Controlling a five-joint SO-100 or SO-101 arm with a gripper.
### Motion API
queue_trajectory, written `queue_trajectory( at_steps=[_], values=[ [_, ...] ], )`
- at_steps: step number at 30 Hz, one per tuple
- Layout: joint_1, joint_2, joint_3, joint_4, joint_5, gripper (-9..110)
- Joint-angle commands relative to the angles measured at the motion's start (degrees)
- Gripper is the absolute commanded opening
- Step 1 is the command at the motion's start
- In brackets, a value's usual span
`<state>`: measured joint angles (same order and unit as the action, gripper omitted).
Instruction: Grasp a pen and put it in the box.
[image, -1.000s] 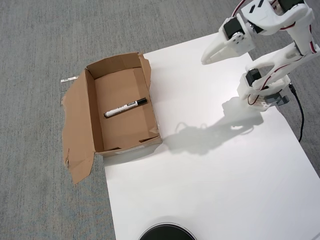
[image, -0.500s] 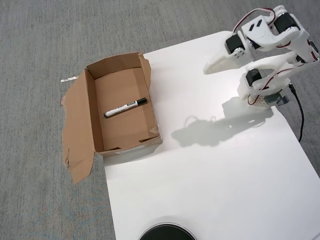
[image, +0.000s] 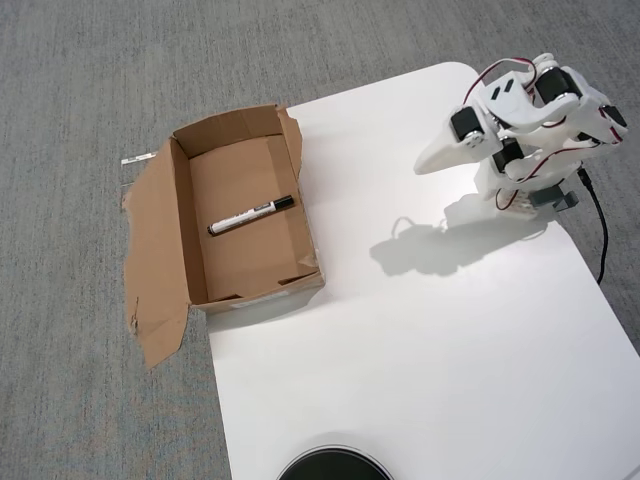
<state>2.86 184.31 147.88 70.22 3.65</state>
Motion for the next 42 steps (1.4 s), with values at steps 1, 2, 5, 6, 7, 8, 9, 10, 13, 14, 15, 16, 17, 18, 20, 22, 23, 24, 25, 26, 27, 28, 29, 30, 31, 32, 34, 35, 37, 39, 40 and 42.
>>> queue_trajectory(
  at_steps=[1,2,5,6,7,8,9,10,13,14,15,16,17,18,20,22,23,24,25,26,27,28,29,30,31,32,34,35,37,39,40,42],
  values=[
    [-0.2,4.6,5.5,-0.9,0.5,1],
    [-0.2,5.5,7.0,-1.0,0.5,1],
    [-0.2,7.5,10.2,-2.6,0.5,1],
    [-0.2,7.9,11.3,-3.8,0.5,1],
    [-0.2,8.3,12.3,-5.4,0.5,1],
    [-0.2,8.7,13.5,-6.9,0.5,1],
    [-0.2,9.1,14.7,-8.8,0.5,1],
    [-0.2,9.7,16.0,-10.6,0.5,1],
    [-0.2,11.9,20.3,-15.2,0.5,1],
    [-0.2,12.0,21.8,-16.3,0.5,1],
    [-0.3,12.0,23.0,-17.3,0.5,1],
    [-0.3,12.0,24.0,-18.0,0.5,1],
    [-0.3,12.1,24.9,-18.6,0.5,1],
    [-0.3,12.1,25.5,-19.2,0.5,1],
    [-0.3,12.1,26.3,-19.7,0.5,1],
    [-0.3,12.1,26.8,-19.8,0.4,1],
    [-0.3,12.1,26.9,-19.8,0.4,1],
    [-0.2,12.1,26.9,-19.8,0.4,1],
    [-0.2,12.2,26.9,-19.5,0.4,1],
    [-0.2,12.3,26.9,-19.2,0.4,1],
    [-0.2,12.3,26.9,-19.2,0.4,1],
    [-0.2,12.3,27.0,-19.0,0.3,1],
    [-0.2,12.3,27.1,-18.9,0.0,1],
    [-0.3,12.3,27.1,-18.9,0.2,1],
    [-0.3,12.3,27.1,-18.9,0.2,1],
    [-0.3,12.3,27.1,-18.9,0.0,1],
    [-0.3,12.3,27.1,-18.8,-0.1,1],
    [-0.3,12.3,27.1,-18.8,-0.1,1],
    [-0.3,12.3,27.1,-18.8,-0.2,1],
    [-0.3,12.3,27.1,-18.8,-0.2,1],
    [-0.3,12.3,27.1,-18.7,-0.2,1],
    [-0.3,12.3,27.1,-18.7,-0.2,1]
  ],
)
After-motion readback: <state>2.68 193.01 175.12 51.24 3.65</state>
